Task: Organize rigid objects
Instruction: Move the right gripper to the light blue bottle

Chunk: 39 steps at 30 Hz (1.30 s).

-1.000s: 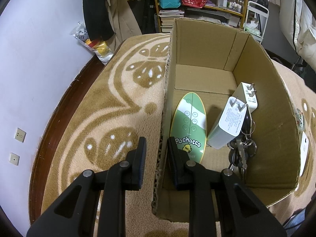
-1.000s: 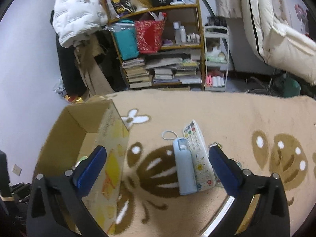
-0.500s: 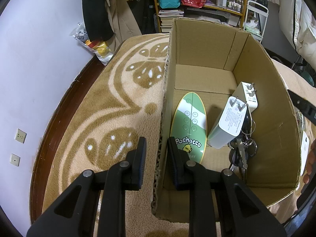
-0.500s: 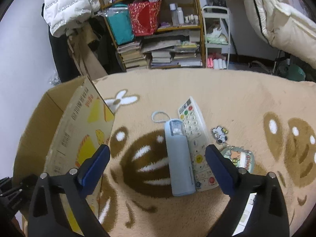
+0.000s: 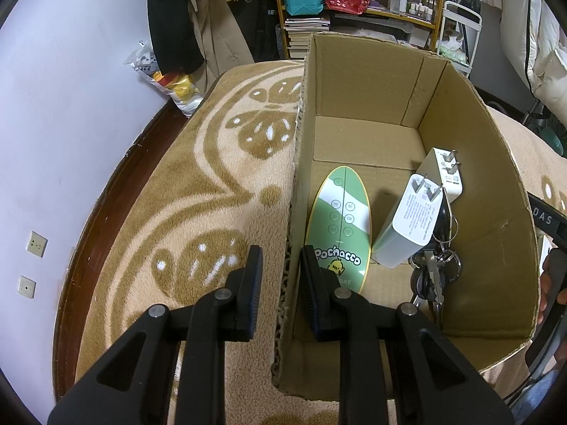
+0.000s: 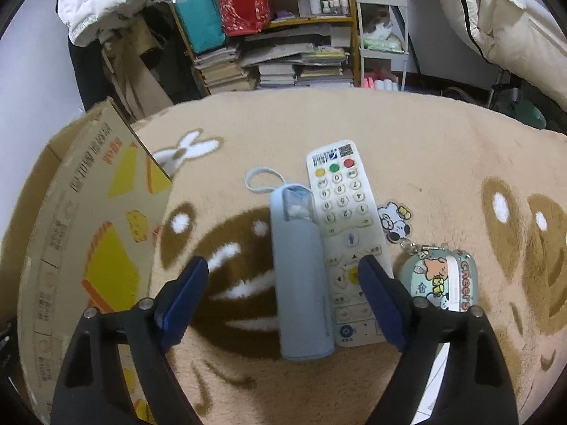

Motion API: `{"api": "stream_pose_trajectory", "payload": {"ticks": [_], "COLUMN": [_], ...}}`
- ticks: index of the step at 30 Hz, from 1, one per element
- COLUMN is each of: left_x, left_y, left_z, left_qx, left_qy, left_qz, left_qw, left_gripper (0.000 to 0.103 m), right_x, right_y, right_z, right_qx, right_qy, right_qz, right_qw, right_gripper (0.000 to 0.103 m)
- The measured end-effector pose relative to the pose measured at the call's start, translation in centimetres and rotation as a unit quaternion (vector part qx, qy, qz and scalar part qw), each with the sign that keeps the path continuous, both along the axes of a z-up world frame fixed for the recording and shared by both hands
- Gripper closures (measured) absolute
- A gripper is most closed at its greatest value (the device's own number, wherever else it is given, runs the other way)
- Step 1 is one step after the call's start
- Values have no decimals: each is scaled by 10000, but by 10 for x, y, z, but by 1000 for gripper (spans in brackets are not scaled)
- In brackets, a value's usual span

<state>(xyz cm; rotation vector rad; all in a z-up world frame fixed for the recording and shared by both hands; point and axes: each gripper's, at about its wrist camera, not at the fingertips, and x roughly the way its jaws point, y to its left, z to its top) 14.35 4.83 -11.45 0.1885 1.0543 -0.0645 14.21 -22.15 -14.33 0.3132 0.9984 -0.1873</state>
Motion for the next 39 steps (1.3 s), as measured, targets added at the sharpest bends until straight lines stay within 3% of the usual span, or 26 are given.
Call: {"api": "stream_pose_trajectory", "payload": {"ticks": [14, 19, 28, 39], "left_x": [1, 1, 2, 2], "left_y": [1, 1, 1, 1], "left_z": [1, 1, 1, 1], "left_qx": [11, 3, -22, -30], "left_qy": [-6, -5, 5, 7], "left_qz": [-13, -14, -6, -3], "left_qw": [10000, 10000, 10000, 10000], "left_gripper": [81, 81, 81, 81], "right_x": [-4, -10, -14, -13], "right_y": [5, -3, -12, -6], "right_z": [-1, 0, 0, -2], "right_qx": [316, 445, 690, 589], "right_qy": [-10, -92, -169, -147], "right_qz": [-51, -225, -373, -243], "right_qw": [9995, 9987, 9968, 9979], "right_gripper": [17, 28, 35, 41]}}
